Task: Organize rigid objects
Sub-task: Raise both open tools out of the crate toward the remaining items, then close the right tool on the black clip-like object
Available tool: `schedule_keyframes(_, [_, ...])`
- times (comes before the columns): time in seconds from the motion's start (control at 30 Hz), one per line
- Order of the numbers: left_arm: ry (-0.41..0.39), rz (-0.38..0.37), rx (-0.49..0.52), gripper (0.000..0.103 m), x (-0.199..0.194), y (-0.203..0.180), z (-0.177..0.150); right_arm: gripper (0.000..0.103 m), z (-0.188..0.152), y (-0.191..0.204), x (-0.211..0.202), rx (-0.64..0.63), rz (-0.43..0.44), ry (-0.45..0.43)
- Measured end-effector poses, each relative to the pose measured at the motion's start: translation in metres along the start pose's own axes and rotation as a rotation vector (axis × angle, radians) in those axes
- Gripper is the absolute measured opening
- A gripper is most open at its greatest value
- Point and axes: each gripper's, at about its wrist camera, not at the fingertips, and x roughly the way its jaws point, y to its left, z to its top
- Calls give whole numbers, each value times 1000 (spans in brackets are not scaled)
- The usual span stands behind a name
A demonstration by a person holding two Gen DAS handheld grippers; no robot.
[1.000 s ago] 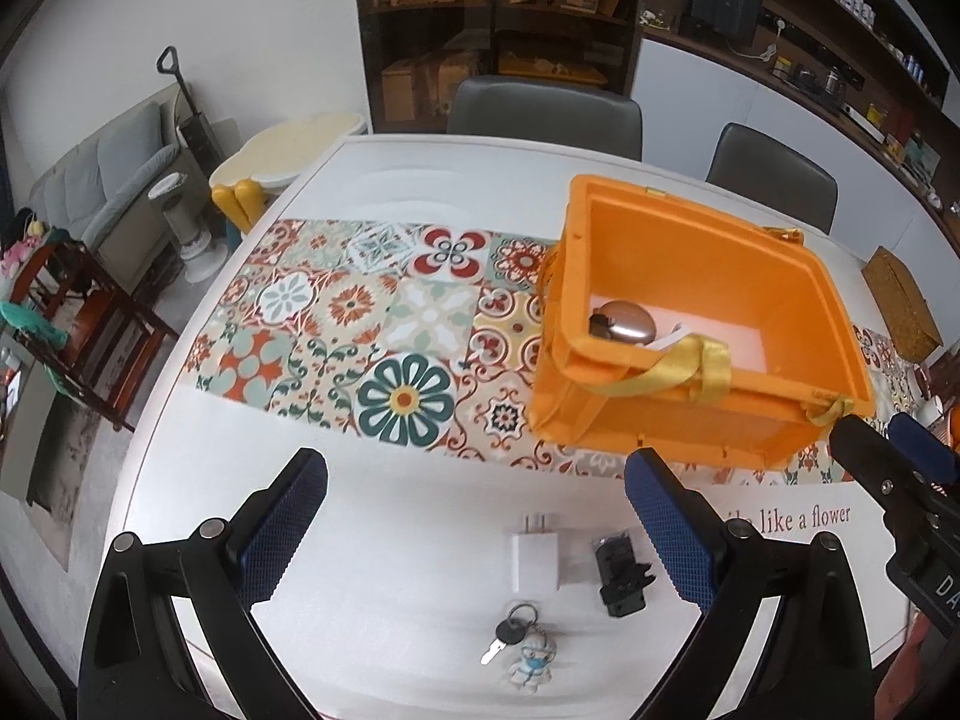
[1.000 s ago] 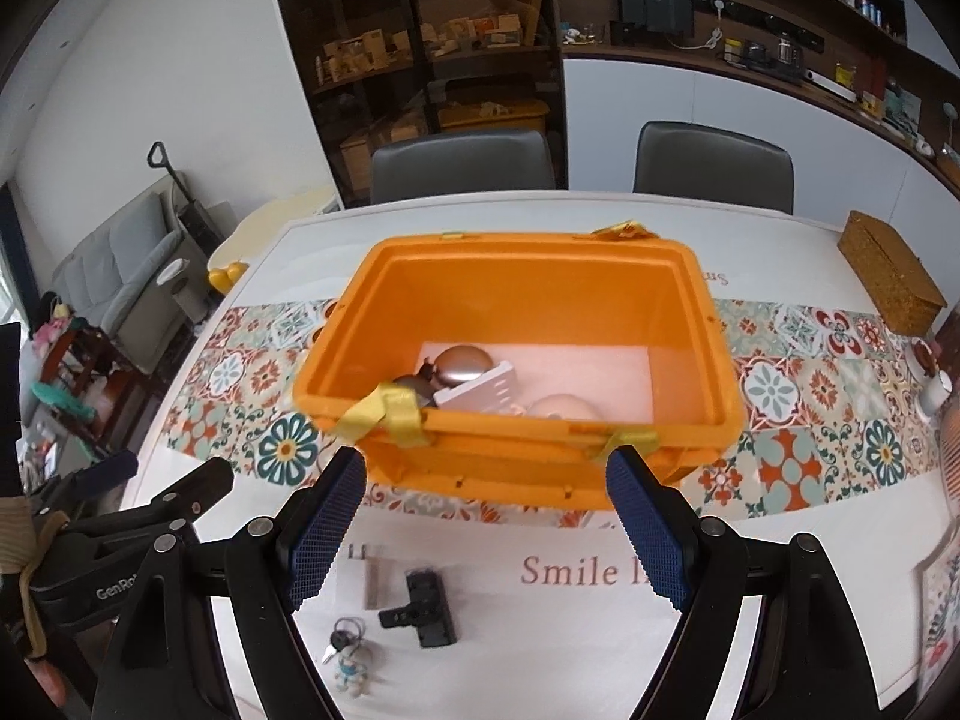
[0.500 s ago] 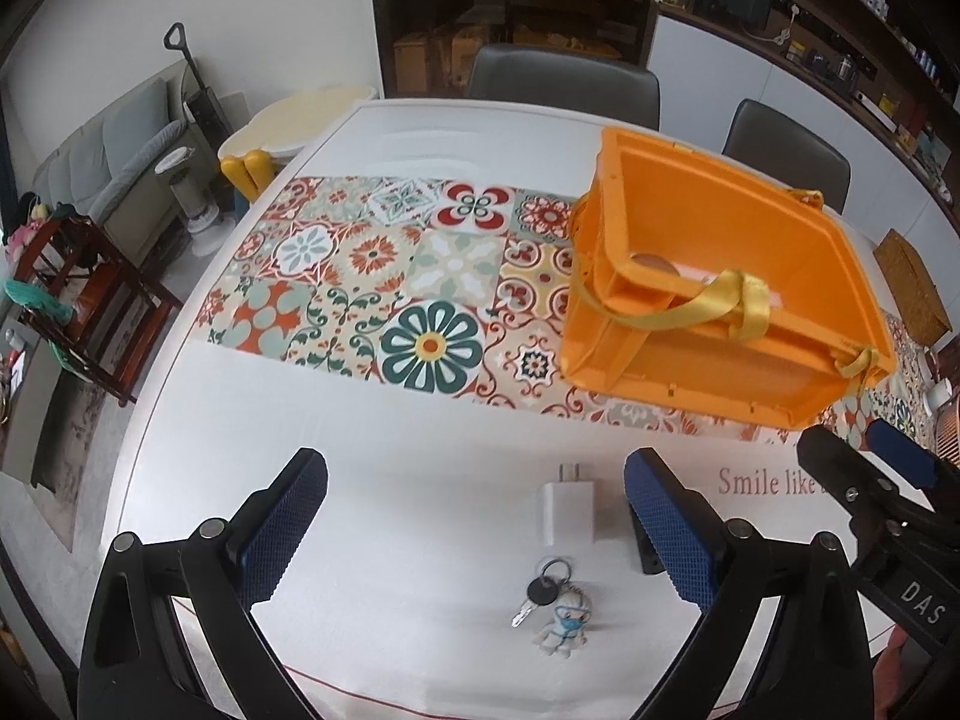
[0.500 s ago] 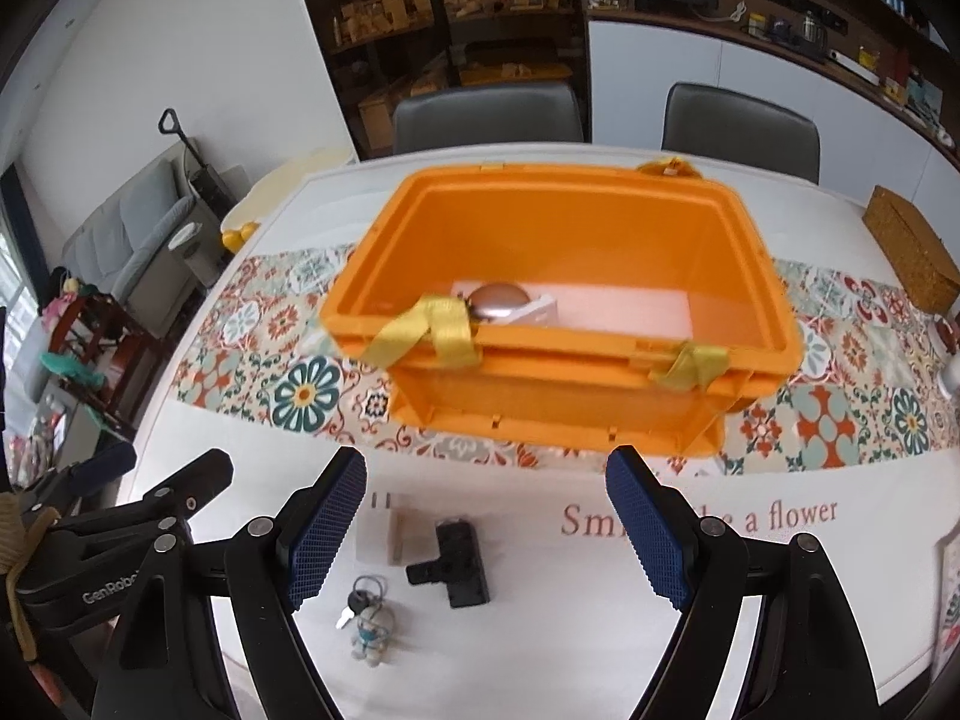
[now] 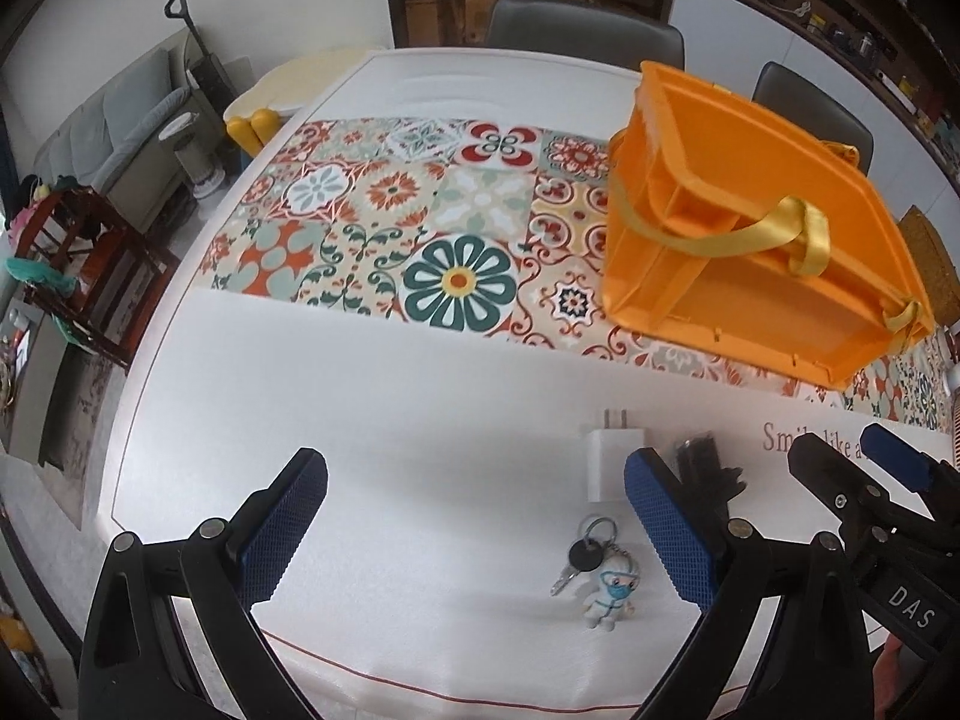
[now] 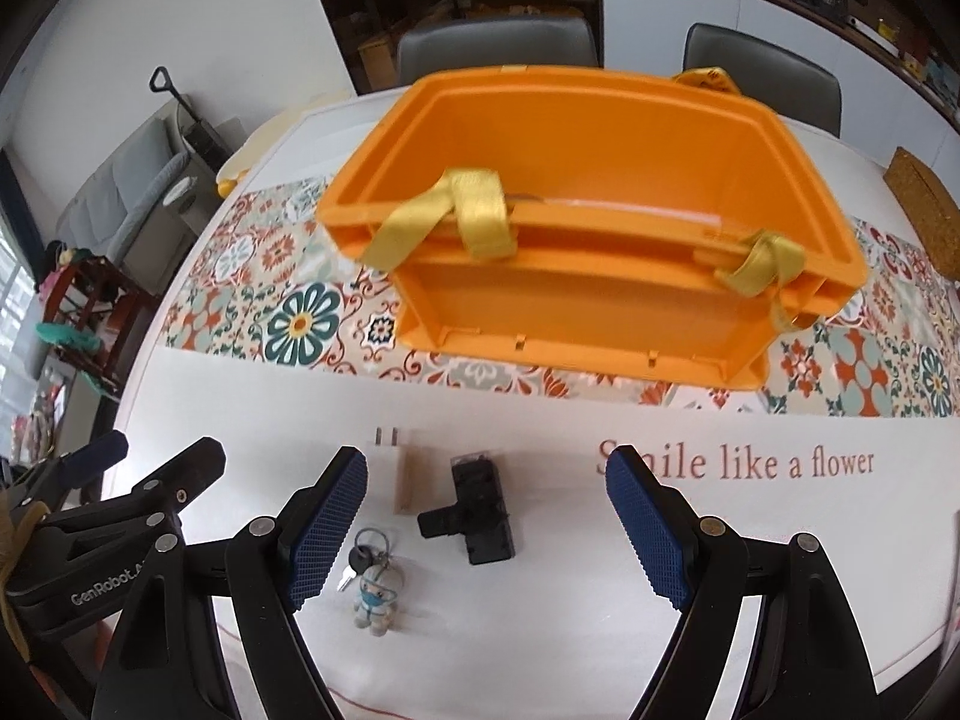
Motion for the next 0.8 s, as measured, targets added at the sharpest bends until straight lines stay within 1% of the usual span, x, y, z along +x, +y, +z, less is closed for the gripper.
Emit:
schedule_keyframes(0.2, [22,0,2,101,8,2,-7,82,-7,3,13,-5,3,42])
schedule_keyframes(0.37, [52,10,-2,101,20,4,-15,82,-14,6,28,-11,5,88])
schedule_keyframes(0.8, [128,24,-17,101,49,10,-30,79,-27,8,62,-26,9,171])
